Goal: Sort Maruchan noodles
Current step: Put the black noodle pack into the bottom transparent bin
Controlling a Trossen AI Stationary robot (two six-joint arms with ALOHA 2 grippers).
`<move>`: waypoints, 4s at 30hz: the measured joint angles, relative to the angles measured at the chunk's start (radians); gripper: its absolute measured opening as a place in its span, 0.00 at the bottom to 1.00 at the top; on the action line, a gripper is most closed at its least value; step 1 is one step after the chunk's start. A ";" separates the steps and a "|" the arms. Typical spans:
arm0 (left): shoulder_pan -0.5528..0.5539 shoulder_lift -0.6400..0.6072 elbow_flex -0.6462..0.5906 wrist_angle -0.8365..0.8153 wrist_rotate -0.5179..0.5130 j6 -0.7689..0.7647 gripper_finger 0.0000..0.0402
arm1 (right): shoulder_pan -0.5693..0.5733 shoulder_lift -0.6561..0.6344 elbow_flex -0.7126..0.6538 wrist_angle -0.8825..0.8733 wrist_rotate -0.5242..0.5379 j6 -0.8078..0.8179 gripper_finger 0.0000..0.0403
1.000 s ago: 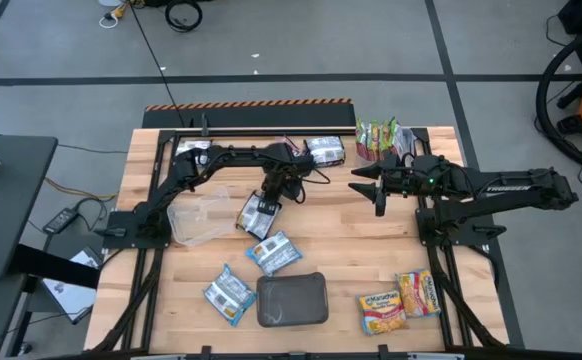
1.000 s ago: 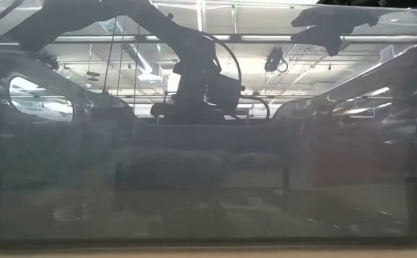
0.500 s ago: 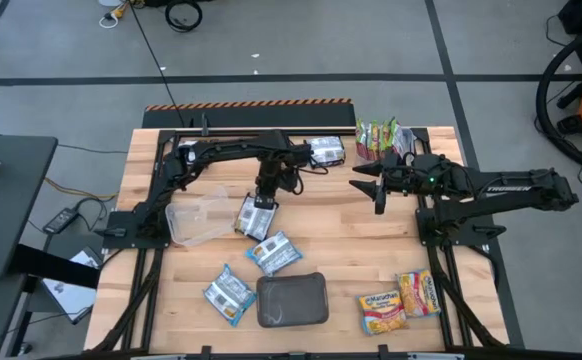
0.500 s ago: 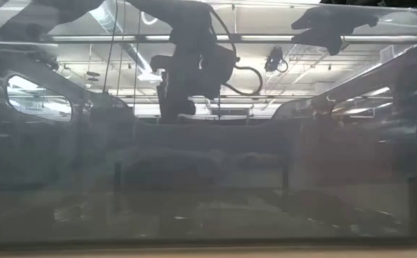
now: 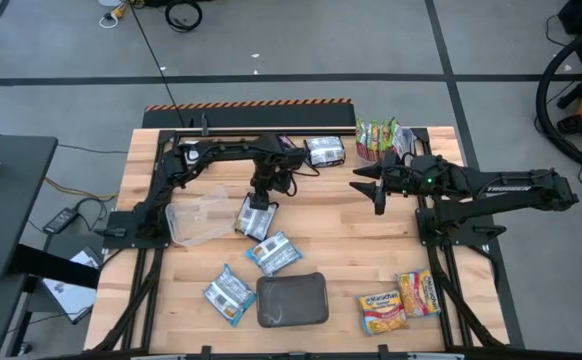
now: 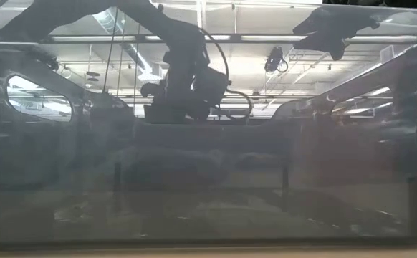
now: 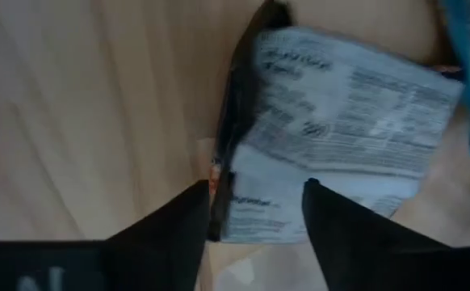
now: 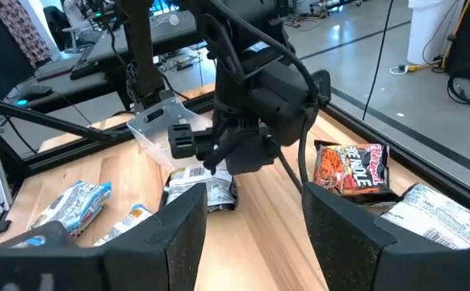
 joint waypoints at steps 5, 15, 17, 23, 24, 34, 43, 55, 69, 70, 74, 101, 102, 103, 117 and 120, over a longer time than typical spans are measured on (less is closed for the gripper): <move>0.013 0.000 -0.050 0.024 0.070 0.000 0.62 | 0.000 0.000 0.000 0.000 0.000 0.000 0.52; 0.020 -0.008 -0.171 0.089 0.136 0.016 0.57 | 0.000 0.000 0.000 0.000 0.000 -0.002 0.52; 0.019 -0.008 -0.171 0.096 0.136 0.015 0.53 | 0.000 0.000 0.000 0.000 -0.001 -0.002 0.52; 0.018 -0.006 -0.171 0.097 0.146 0.018 0.30 | -0.001 0.000 0.000 0.002 -0.001 -0.009 0.52; 0.018 -0.005 -0.170 0.088 0.147 0.014 0.26 | -0.001 0.000 0.000 0.002 -0.001 -0.010 0.52; 0.025 0.008 0.064 -0.142 0.104 -0.190 0.02 | -0.001 0.000 0.000 0.003 0.000 -0.037 0.52; 0.016 -0.088 0.265 -0.203 0.089 -0.580 0.03 | -0.001 0.001 -0.001 0.006 0.001 -0.037 0.52; -0.080 -0.427 0.213 -0.207 -0.084 -1.046 0.03 | -0.002 0.001 -0.001 0.046 0.035 -0.071 0.52; -0.186 -0.896 -0.432 -0.210 -0.144 -1.603 0.03 | -0.002 0.063 -0.001 0.192 -0.007 -0.168 0.52; -0.186 -0.921 -0.473 -0.211 -0.146 -1.633 0.03 | -0.002 0.083 -0.001 0.204 -0.015 -0.164 0.52; -0.178 -0.973 -0.620 -0.211 -0.155 -1.719 0.03 | 0.004 0.168 -0.001 0.294 -0.038 -0.134 0.52; -0.122 -0.981 -0.848 -0.209 0.061 -1.605 0.17 | 0.010 0.439 -0.001 0.476 -0.165 -0.117 0.53; -0.122 -0.981 -0.848 -0.209 0.081 -1.596 0.20 | 0.010 0.443 -0.001 0.476 -0.165 -0.125 0.53; -0.122 -0.981 -0.848 -0.208 0.101 -1.589 0.22 | 0.010 0.446 -0.001 0.473 -0.165 -0.134 0.53; -0.120 -0.982 -0.768 -0.210 0.295 -1.511 0.36 | -0.027 0.459 -0.001 0.475 -0.213 -0.169 0.53; -0.099 -0.983 -0.661 -0.209 0.126 -1.524 0.36 | -0.034 0.459 -0.001 0.475 -0.237 -0.162 0.53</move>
